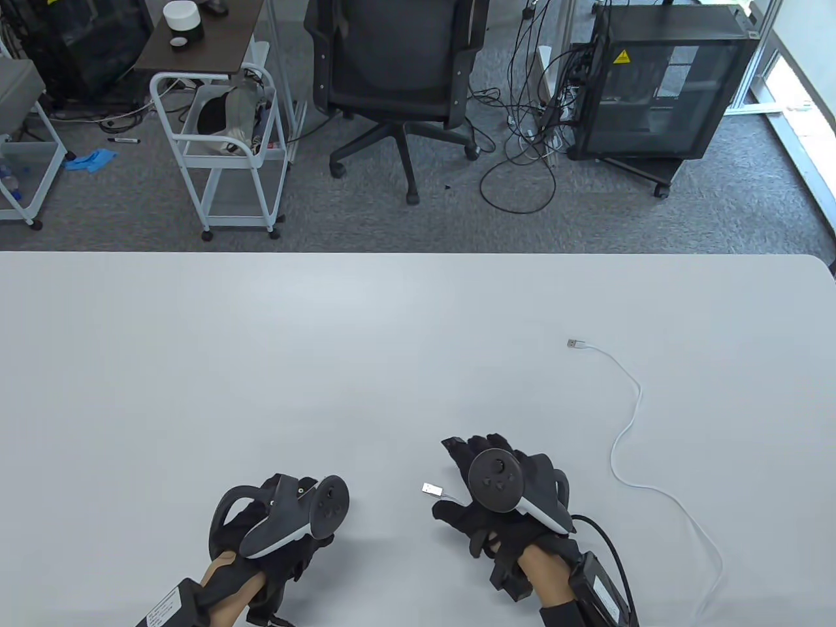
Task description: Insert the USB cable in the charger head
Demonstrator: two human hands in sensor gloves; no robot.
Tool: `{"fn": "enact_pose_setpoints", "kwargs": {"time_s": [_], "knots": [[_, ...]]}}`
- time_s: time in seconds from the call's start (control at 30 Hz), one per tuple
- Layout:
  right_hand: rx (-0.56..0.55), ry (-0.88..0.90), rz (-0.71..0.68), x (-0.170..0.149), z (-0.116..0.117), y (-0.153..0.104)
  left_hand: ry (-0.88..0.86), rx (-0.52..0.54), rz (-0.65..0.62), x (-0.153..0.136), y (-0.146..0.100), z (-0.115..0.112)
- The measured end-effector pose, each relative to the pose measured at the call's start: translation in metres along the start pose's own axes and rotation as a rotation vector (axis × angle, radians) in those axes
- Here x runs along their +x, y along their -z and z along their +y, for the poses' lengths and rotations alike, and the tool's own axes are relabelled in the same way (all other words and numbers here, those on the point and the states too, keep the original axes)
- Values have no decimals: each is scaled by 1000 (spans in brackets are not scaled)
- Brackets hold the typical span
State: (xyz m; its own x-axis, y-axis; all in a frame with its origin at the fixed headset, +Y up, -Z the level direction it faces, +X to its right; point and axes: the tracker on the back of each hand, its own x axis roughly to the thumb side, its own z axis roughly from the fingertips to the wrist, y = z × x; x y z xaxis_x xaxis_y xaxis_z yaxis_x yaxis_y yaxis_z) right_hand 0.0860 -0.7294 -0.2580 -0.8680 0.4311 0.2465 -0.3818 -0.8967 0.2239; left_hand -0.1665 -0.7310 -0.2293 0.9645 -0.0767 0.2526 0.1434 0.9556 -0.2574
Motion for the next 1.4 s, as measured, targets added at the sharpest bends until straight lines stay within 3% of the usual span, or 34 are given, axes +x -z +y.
{"fn": "enact_pose_setpoints", "kwargs": {"time_s": [0.17, 0.43, 0.5, 0.8, 0.93, 1.07, 1.2, 1.4], "knots": [[-14, -27, 7, 7, 10, 5, -7, -14, 3, -2, 0, 0], [46, -296, 70, 2, 44, 14, 35, -23, -18, 7, -1, 0], [0, -396, 58, 5, 51, 14, 33, -23, -19, 8, -1, 0], [-33, -478, 39, 14, 55, 17, 33, -15, -31, 12, -4, 2], [-63, -427, 24, 9, 45, 15, 5, -47, -40, 12, -2, 0], [-156, -187, -19, 2, 12, 7, 4, -42, -35, 11, -2, 0], [-253, -80, -35, -5, -17, -6, 1, -40, -40, 12, -2, 0], [-279, -52, -16, -18, -31, -12, 8, -45, -40, 14, -1, 0]]}}
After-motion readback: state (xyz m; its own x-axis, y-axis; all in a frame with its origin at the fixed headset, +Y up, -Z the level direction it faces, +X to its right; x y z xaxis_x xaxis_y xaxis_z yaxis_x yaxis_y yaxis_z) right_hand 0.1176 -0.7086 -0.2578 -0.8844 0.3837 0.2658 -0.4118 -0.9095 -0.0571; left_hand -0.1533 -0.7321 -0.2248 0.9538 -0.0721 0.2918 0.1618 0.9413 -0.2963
